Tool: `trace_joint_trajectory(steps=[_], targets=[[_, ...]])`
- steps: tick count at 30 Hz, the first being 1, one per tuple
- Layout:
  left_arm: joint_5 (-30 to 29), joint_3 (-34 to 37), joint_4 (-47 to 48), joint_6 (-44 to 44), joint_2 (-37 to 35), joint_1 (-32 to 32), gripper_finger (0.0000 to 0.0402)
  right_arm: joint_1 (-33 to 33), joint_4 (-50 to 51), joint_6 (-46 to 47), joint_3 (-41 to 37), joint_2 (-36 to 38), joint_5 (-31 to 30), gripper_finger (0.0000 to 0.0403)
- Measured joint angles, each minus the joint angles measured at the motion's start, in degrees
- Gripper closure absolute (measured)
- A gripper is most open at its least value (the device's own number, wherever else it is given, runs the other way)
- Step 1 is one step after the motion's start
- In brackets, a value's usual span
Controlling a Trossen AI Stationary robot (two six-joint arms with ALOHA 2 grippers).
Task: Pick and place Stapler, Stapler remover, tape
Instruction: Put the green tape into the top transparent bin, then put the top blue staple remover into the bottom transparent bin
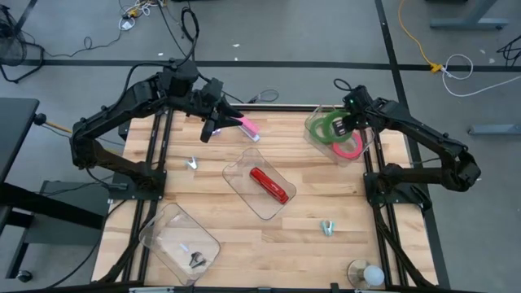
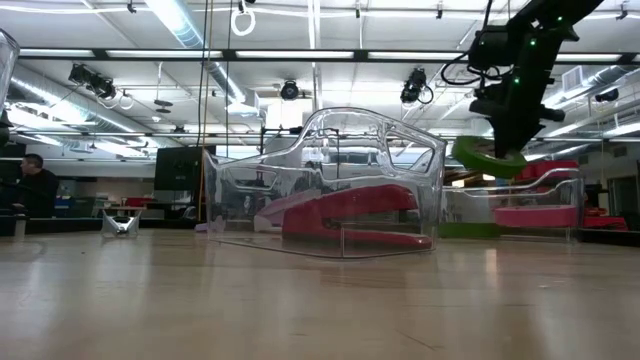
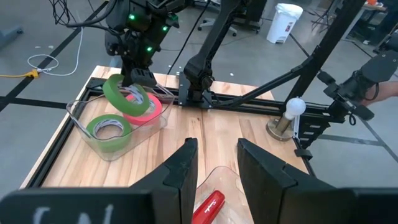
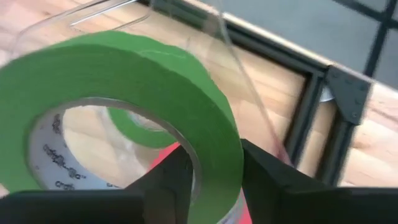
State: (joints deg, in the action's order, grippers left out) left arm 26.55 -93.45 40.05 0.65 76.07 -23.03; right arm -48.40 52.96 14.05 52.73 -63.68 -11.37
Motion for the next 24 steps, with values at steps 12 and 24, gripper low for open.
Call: trace_joint_trajectory(steps=[12, 24], targets=[[0.0, 0.0, 0.0, 0.0, 0.0, 0.0, 0.0284, 0.0, -0.6, 0.4, 0.0, 0.0, 1.7, 0.0161], [0.0, 0.0, 0.0, -0.1, 0.0, 0.0, 0.0284, 0.6, -6.4, -1.2, 0.0, 0.7, 8.9, 0.0143]])
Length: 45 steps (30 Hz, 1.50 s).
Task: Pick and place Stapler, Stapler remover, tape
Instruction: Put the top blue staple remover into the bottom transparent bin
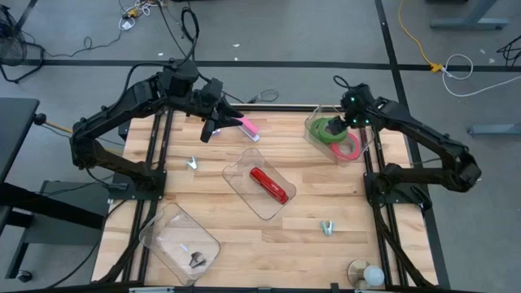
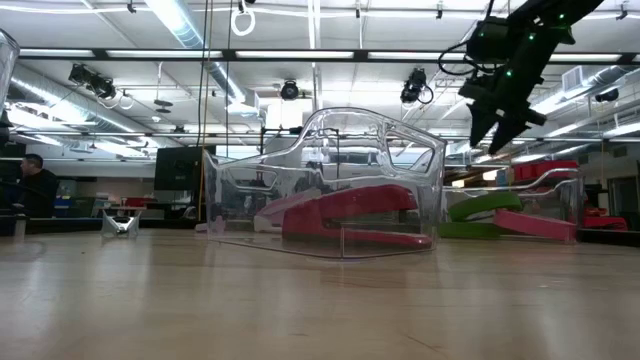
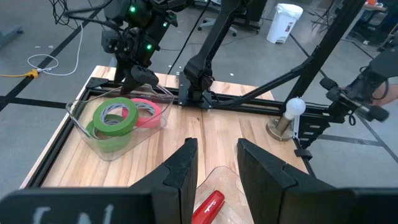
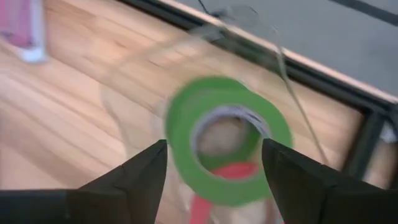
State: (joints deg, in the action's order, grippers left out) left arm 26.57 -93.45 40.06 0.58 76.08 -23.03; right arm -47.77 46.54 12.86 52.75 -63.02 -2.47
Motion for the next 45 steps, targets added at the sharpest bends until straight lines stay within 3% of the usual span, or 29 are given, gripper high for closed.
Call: trace_joint_trajectory(steps=[9, 21, 28, 31, 38, 45], targets=[[0.0, 0.0, 0.0, 0.0, 0.0, 0.0, 0.0284, 4.6, -4.6, 0.6, 0.0, 4.0, 4.9, 0.0157], [0.0, 0.0, 0.8, 0.0, 0.0, 0.9, 0.0284, 17.1, -4.1, 4.2, 0.0, 10.5, 6.7, 0.0158], [-0.2, 0.0, 11.4, 2.6, 0.0, 1.5, 0.0284, 24.4, -4.1, 5.1, 0.0, 11.1, 6.2, 0.0158], [-3.5, 0.0, 18.1, 3.1, 0.0, 1.5, 0.0284, 26.2, -4.1, 5.1, 0.0, 11.1, 4.0, 0.0158], [-18.7, 0.1, 28.9, 2.1, 0.0, 1.5, 0.0284, 27.8, -4.2, 5.1, 0.0, 11.0, 1.4, 0.0158], [-25.2, 0.1, 33.5, 1.1, 0.0, 1.5, 0.0284, 27.9, -4.2, 5.1, 0.0, 11.0, 1.5, 0.0158]])
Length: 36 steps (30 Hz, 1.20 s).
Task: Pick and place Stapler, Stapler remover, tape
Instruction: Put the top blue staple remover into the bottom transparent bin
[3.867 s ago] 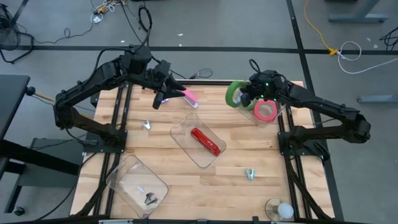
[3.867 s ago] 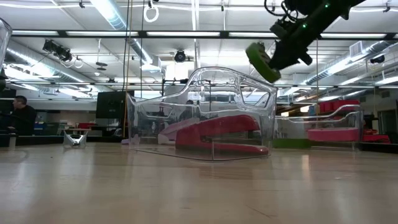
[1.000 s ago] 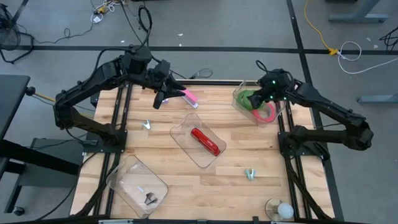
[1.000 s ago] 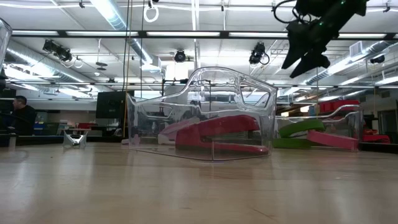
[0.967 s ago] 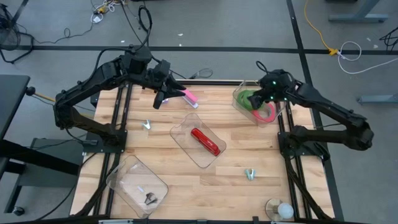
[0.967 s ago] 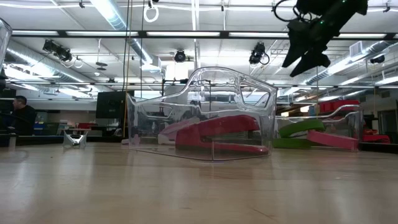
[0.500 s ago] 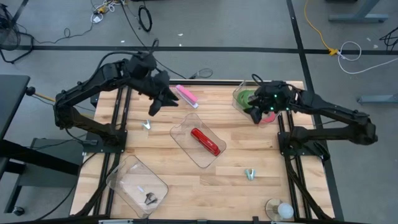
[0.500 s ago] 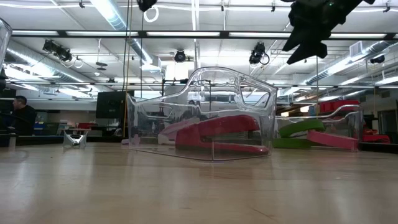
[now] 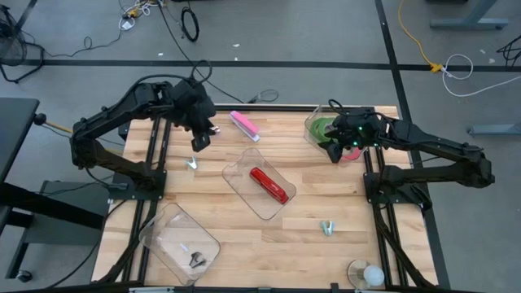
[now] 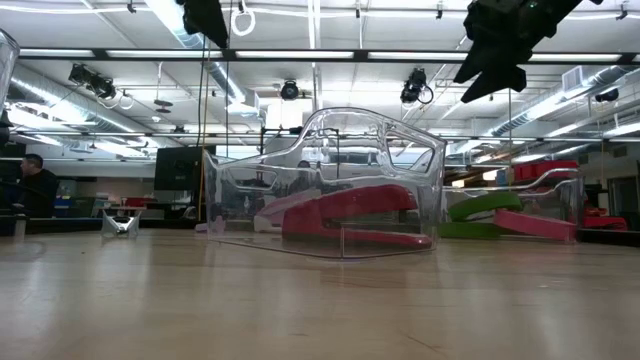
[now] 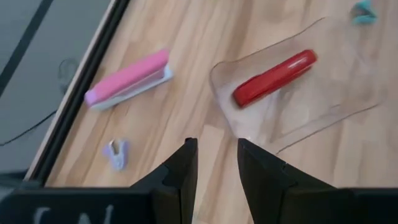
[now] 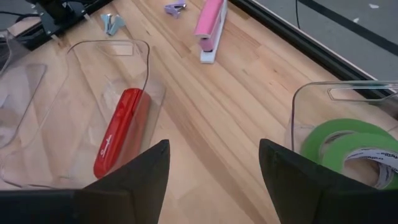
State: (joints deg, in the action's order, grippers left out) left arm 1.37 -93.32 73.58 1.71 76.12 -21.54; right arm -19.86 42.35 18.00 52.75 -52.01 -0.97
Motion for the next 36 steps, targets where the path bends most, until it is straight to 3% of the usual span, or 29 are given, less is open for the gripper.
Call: trace_joint_trajectory(steps=[4, 7, 11, 18, 22, 27, 32, 36], targets=[[-3.6, 0.0, 0.4, -5.5, 0.7, 0.0, 0.0284, 0.0, 0.0, 0.5, 0.0, 0.0, 0.0, 0.0158], [-3.8, 0.0, 0.9, -4.8, 1.3, 0.0, 0.0284, 0.0, -0.2, 0.5, 0.0, 0.0, 0.0, 0.0158], [-2.3, 0.0, 2.7, 1.3, 3.1, 0.8, 0.0284, 0.0, -0.6, 0.6, 0.0, 0.0, 0.2, 0.0158], [1.4, 0.0, 9.4, 19.1, 5.7, 2.5, 0.0284, 0.0, -1.2, 0.6, 0.0, 0.0, 0.4, 0.0158], [1.3, 0.1, 11.0, 21.1, 6.6, 2.3, 0.0284, 0.0, -1.4, 0.6, 0.0, 0.0, 0.4, 0.0158], [0.5, 0.1, 11.8, 12.1, 8.0, 2.1, 0.0284, 0.0, -1.3, 0.6, 0.0, 0.0, 0.4, 0.0158], [-9.5, 0.0, 13.0, -12.2, 9.4, 1.7, 0.0284, 0.0, -1.3, 0.6, 0.0, 0.0, 0.4, 0.0158], [-13.0, 0.0, 15.7, -28.6, 9.8, 1.0, 0.0284, 0.0, -1.4, 0.4, 0.0, 0.0, 0.4, 0.0158]])
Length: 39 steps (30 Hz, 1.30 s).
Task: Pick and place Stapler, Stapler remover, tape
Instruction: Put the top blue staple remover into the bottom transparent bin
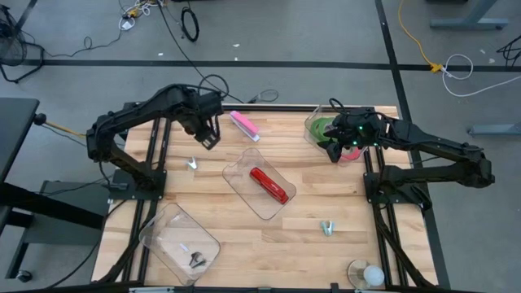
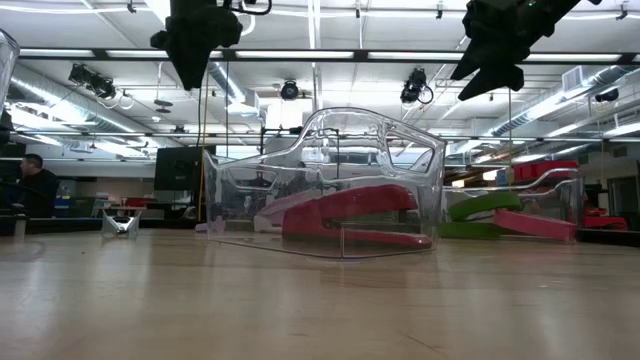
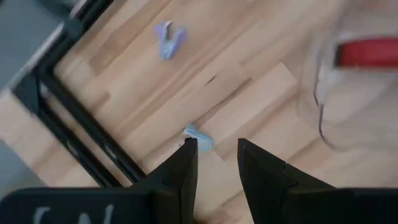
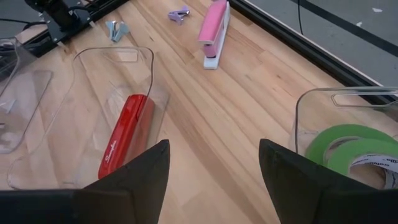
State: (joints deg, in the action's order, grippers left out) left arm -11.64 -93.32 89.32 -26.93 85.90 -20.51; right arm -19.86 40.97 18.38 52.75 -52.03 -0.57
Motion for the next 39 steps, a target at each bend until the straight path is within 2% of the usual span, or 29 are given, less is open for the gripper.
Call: trace_joint_trajectory(steps=[4, 7, 12, 17, 21, 32, 39], targets=[[-0.3, 0.0, 0.7, -4.2, 0.0, 0.5, 0.0282, 0.0, -0.2, -0.4, 0.0, 0.0, 0.0, 0.0158], [-0.4, 0.0, 0.7, -7.9, 0.0, 0.9, 0.0262, 0.0, -0.2, -0.4, 0.0, 0.0, 0.0, 0.0158], [-0.8, 0.0, 0.7, -14.3, 0.0, 0.9, 0.0193, 0.0, -0.3, -0.4, 0.0, 0.0, 0.1, 0.0158], [-0.8, 0.0, 0.7, -14.5, 0.0, 0.9, 0.0123, 0.0, -0.3, -0.9, 0.0, 0.0, 0.1, 0.0158], [-1.0, 0.0, 0.7, -14.4, 0.0, 0.9, 0.0089, 0.0, -0.3, -0.9, 0.0, 0.0, 0.2, 0.0158], [-3.3, 0.3, 0.7, -18.3, 0.4, 0.9, 0.0078, 0.0, -0.3, -0.9, 0.0, 0.0, 0.2, 0.0158], [-1.7, 11.8, -0.2, -20.4, 0.4, 0.9, 0.0078, 0.0, -0.7, -0.9, 0.0, 0.0, 1.4, 0.0158]])
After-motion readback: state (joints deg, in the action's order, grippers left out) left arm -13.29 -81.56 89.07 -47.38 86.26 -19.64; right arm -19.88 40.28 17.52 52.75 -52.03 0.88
